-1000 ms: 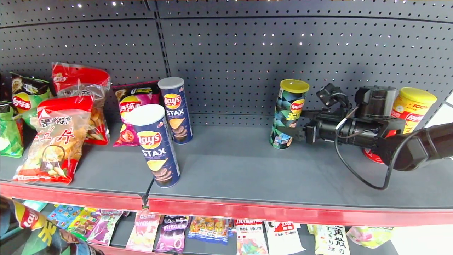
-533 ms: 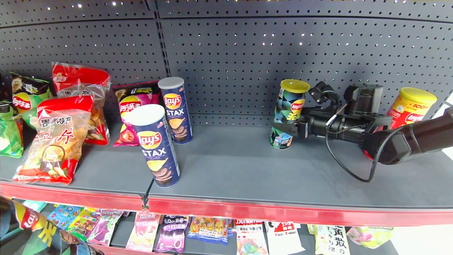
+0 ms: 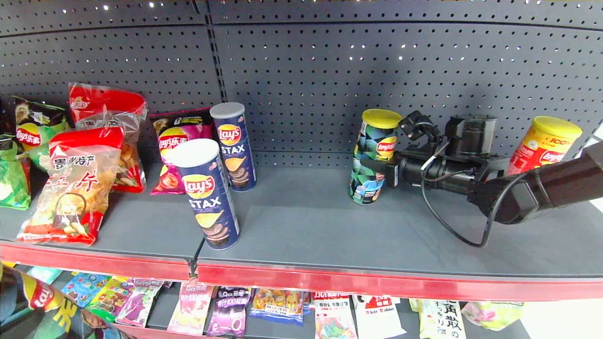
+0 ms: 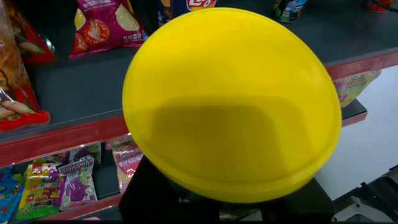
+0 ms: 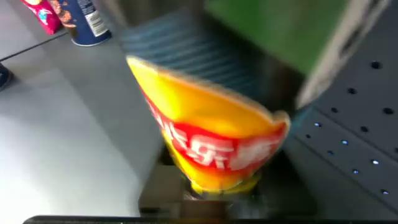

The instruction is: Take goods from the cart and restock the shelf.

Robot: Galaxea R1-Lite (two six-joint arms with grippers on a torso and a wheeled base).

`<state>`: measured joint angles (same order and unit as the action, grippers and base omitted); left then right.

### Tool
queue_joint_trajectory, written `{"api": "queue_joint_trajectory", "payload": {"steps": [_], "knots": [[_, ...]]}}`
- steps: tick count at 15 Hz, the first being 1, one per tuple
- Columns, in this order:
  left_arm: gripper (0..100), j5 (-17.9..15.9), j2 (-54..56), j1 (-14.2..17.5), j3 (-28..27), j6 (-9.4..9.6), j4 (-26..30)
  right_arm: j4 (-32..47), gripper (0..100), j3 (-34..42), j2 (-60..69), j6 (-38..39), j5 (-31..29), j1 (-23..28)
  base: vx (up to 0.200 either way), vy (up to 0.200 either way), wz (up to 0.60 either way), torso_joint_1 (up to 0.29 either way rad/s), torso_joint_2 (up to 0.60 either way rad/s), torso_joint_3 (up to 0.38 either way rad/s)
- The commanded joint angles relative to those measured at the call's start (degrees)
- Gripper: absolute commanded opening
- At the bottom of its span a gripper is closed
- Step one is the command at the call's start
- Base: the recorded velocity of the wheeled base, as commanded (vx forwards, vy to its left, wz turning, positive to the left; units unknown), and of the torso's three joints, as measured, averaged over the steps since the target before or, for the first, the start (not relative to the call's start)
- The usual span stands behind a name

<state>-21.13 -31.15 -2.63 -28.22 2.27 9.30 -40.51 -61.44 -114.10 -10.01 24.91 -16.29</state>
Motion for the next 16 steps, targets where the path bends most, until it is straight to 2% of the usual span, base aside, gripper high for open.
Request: {"api": "queue_joint_trajectory", "payload": {"steps": [1, 3, 6, 9, 11, 13, 16], "knots": [[0, 0.0, 0.1, 0.0, 0.0, 0.02, 0.0, 0.0, 0, 1.9, 3.8, 0.1, -3.0, -2.6, 0.000, 0.000, 0.00, 0.000, 0.00, 0.000], [0, 0.0, 0.1, 0.0, 0.0, 0.02, 0.0, 0.0, 0, 4.5, 8.2, 0.5, -10.7, -6.3, 0.000, 0.000, 0.00, 0.000, 0.00, 0.000], [0, 0.0, 0.0, 0.0, 0.0, 0.02, 0.0, -0.2, 0, 10.0, 14.2, 4.5, -26.0, -14.0, 0.000, 0.000, 0.00, 0.000, 0.00, 0.000], [0, 0.0, -0.1, 0.0, -0.1, 0.02, 0.0, -1.2, 0, 14.6, 17.6, 7.7, -34.0, -18.3, 0.000, 0.000, 0.00, 0.000, 0.00, 0.000], [0, 0.0, -0.1, 0.0, -0.1, 0.02, 0.0, -2.7, 0, 18.4, 19.0, 7.7, -37.3, -19.9, 0.000, 0.000, 0.00, 0.000, 0.00, 0.000], [0, -0.1, -0.3, 0.0, -0.1, 0.02, 0.0, -10.4, 0, 22.9, 17.8, 7.6, -44.2, -22.7, 0.000, 0.000, 0.00, 0.000, 0.00, 0.000], [0, -0.1, -0.3, 0.0, -0.1, 0.02, 0.0, -13.7, 0, 24.5, 16.6, 7.7, -47.4, -25.8, 0.000, 0.000, 0.00, 0.000, 0.00, 0.000]]}}
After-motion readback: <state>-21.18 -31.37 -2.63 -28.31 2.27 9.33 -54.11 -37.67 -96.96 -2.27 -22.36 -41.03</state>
